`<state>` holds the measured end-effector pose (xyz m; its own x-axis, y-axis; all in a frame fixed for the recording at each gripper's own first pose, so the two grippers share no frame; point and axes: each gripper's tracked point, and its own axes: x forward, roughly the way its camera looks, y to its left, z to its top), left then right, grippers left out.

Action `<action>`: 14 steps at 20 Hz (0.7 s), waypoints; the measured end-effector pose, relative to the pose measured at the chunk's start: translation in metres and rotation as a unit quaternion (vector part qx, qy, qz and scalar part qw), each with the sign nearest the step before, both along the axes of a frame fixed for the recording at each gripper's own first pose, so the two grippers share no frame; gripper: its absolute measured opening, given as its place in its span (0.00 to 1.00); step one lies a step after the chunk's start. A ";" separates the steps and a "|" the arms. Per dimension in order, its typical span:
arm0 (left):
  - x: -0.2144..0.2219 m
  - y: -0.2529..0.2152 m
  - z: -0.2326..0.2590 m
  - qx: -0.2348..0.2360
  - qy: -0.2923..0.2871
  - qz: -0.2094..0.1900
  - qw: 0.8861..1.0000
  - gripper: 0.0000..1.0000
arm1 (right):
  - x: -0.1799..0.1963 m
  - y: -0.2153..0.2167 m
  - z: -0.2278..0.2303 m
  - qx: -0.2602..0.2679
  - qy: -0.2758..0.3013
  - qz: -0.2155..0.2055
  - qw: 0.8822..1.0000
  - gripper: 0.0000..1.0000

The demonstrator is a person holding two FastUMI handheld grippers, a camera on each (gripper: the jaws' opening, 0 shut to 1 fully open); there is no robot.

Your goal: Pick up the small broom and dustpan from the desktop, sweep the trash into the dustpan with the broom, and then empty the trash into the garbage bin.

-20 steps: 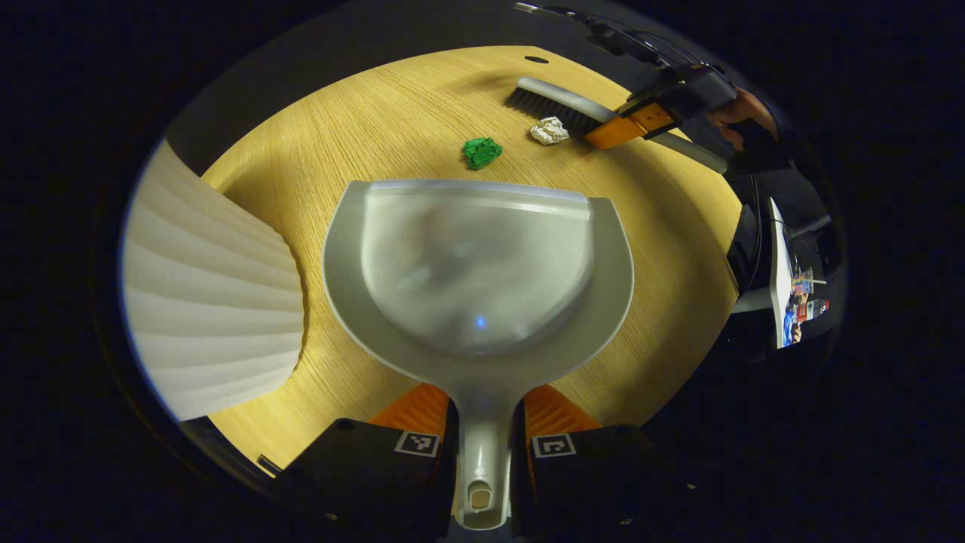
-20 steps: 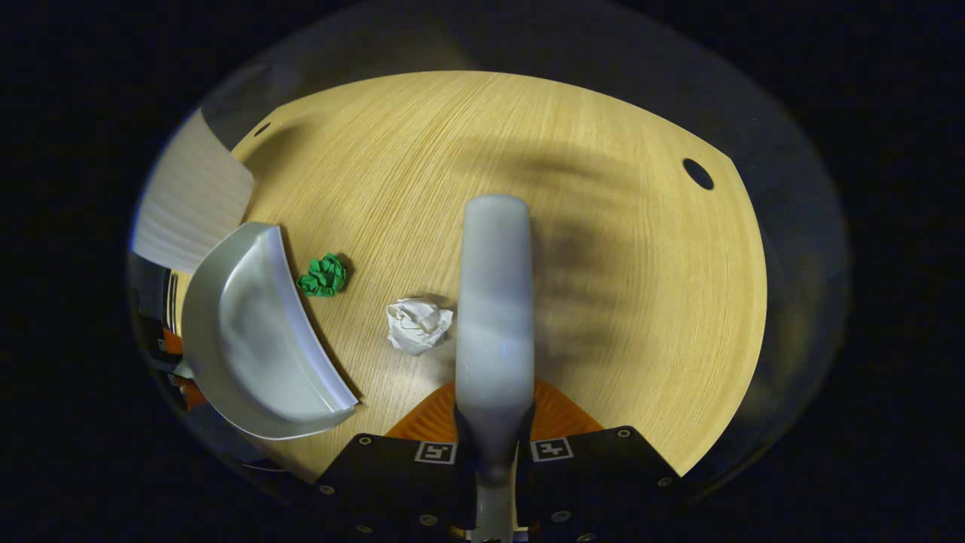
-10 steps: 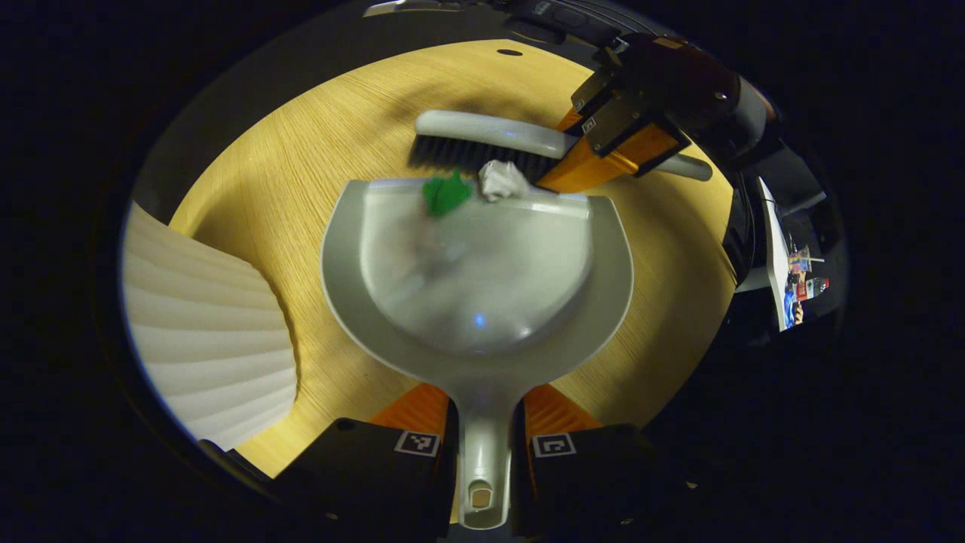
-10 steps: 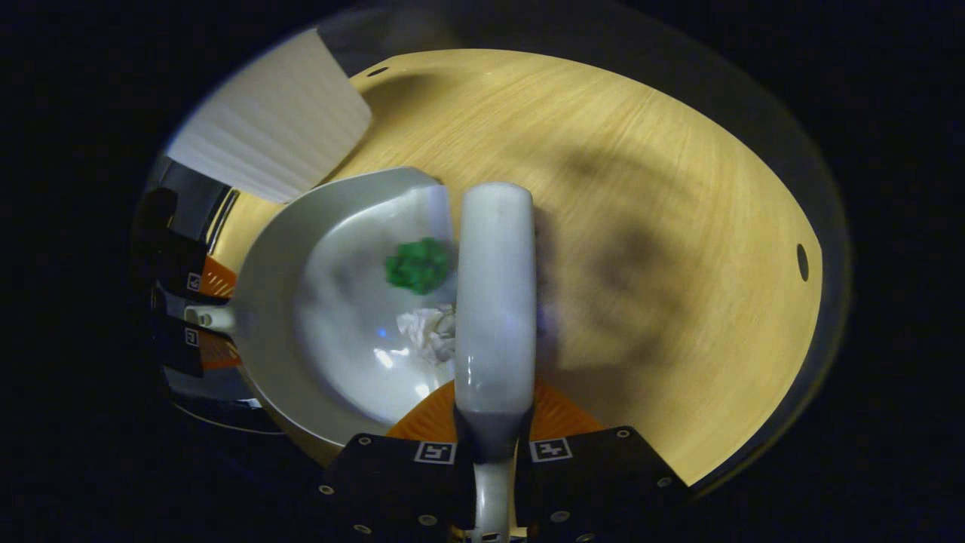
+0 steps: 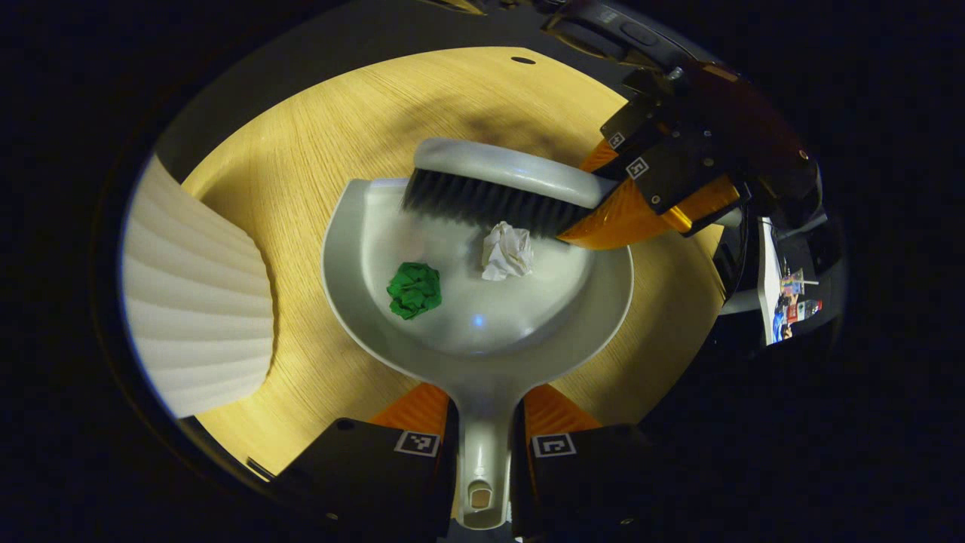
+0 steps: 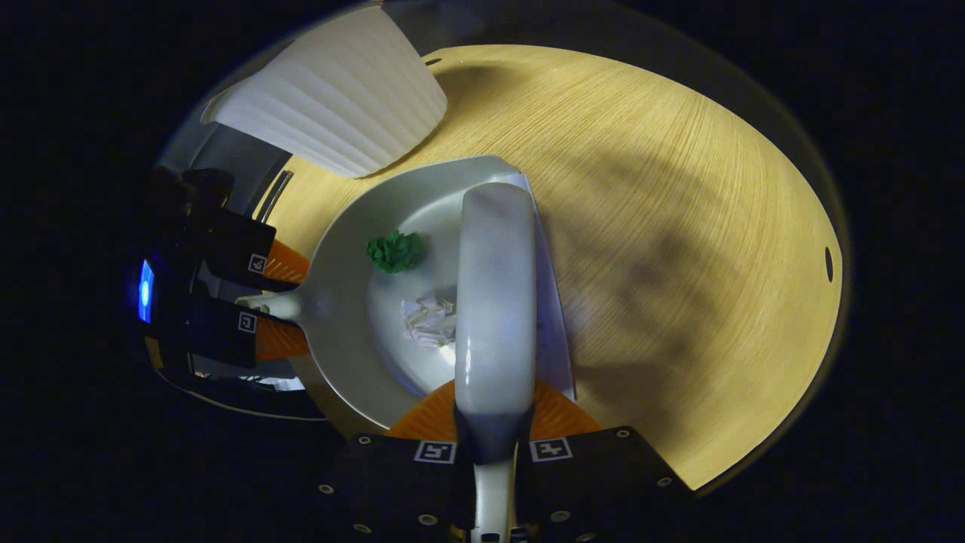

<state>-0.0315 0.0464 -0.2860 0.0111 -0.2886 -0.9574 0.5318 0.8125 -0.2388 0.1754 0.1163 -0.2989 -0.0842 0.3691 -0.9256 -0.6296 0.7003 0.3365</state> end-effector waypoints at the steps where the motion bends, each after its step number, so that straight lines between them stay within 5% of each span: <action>1: -0.002 0.000 -0.001 -0.001 0.000 0.012 1.000 0.30 | 0.005 -0.003 0.001 0.001 -0.005 -0.022 1.000 0.21; 9: -0.007 0.001 -0.007 0.003 -0.009 0.127 0.992 0.30 | 0.048 -0.073 0.004 -0.013 -0.055 -0.194 0.979 0.21; 14: -0.015 -0.012 -0.010 0.011 -0.010 0.220 0.975 0.30 | 0.020 -0.108 -0.013 -0.046 -0.035 -0.284 0.957 0.21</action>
<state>-0.0460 0.0343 -0.2958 0.1474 -0.2304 -0.9619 0.1357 0.9680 -0.2111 0.1956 0.0081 -0.3118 0.1699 0.2542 -0.9521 -0.1570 0.9608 0.2285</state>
